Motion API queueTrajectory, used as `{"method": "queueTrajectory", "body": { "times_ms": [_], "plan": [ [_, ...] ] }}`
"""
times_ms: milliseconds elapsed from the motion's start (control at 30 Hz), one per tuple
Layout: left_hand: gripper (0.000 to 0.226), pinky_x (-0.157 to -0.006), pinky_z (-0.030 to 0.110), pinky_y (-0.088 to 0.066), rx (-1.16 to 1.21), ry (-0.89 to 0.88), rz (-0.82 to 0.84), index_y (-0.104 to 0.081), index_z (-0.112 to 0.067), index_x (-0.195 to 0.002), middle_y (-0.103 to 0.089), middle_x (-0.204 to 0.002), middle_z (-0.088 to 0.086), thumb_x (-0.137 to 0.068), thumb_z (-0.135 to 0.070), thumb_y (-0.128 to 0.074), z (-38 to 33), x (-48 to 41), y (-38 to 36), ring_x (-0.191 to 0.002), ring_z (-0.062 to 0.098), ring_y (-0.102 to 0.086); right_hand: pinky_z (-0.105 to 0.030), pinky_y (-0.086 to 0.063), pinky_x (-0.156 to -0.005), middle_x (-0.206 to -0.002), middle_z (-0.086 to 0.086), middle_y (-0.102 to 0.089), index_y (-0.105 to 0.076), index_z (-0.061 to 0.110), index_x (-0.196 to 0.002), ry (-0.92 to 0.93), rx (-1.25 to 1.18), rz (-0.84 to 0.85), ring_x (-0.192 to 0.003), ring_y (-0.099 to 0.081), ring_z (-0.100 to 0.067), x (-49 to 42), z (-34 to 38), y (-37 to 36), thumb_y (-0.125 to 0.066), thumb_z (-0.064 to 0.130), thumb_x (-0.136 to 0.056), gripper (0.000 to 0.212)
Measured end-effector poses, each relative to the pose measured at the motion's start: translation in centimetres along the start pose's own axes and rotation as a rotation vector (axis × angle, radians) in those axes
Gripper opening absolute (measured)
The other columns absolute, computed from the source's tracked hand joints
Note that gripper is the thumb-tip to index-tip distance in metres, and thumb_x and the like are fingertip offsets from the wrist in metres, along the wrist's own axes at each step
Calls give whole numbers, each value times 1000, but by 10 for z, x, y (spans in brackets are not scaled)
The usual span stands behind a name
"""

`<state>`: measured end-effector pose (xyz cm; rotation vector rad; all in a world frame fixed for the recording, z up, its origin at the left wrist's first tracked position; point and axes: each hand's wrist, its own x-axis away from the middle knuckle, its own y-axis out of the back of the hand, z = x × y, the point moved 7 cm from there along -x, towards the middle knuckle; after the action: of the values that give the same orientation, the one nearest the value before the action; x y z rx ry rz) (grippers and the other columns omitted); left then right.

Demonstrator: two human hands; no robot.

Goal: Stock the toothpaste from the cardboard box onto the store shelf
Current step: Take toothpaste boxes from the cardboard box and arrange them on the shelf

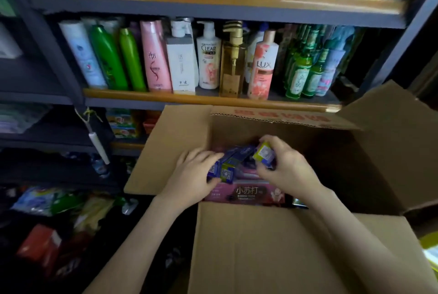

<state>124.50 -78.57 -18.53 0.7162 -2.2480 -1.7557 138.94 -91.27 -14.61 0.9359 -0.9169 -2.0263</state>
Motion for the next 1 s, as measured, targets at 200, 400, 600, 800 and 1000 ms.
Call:
{"method": "queueTrajectory", "body": {
  "times_ms": [200, 400, 600, 800, 1000],
  "plan": [
    [99, -118, 37, -4, 100, 35, 49, -26, -31, -149, -32, -153, -7, -68, -81, -52, 0, 2, 2, -145, 13, -17, -22, -44, -50, -66, 8, -59, -59, 22, -98, -310, -753, -459, -50, -52, -6, 22, -29, 74, -56, 24, -95, 4],
    [102, -106, 43, -42, 1305, 231, 0, -57, -24, -120, -68, -120, -1, -45, -94, -59, 14, 3, 4, -115, 17, -62, -24, -32, -42, -52, 3, -43, -48, 16, -74, -612, -1387, -443, -40, -31, -10, 21, -28, 38, -44, 32, -97, 29],
    [37, -65, 31, -60, 1721, 529, -188, -53, -3, -104, -65, -103, 18, -88, -36, -59, 36, 16, 22, -85, 23, -70, -28, -54, -57, -73, -8, -60, -61, 5, -100, -527, -1533, -34, -56, -53, -15, 5, 1, -5, -46, 44, -92, 42],
    [23, -60, 28, -60, 1921, 824, -447, -55, -11, -98, -67, -100, 13, -94, -33, -59, 64, 33, 27, -94, 26, -67, -19, -50, -77, -115, -7, -64, -55, 6, -128, -406, -1063, 301, -101, -62, -22, -13, 8, -41, -24, 24, -101, 45],
    [14, -75, 33, -58, 1805, 751, -392, -53, -17, -98, -64, -102, 10, -97, -30, -55, 71, 30, 20, -93, 19, -65, -32, -39, -95, -138, -6, -39, -31, 15, -136, -63, 135, 710, -123, -41, -21, -19, 15, -103, -64, 20, -86, 60]
  ]
}}
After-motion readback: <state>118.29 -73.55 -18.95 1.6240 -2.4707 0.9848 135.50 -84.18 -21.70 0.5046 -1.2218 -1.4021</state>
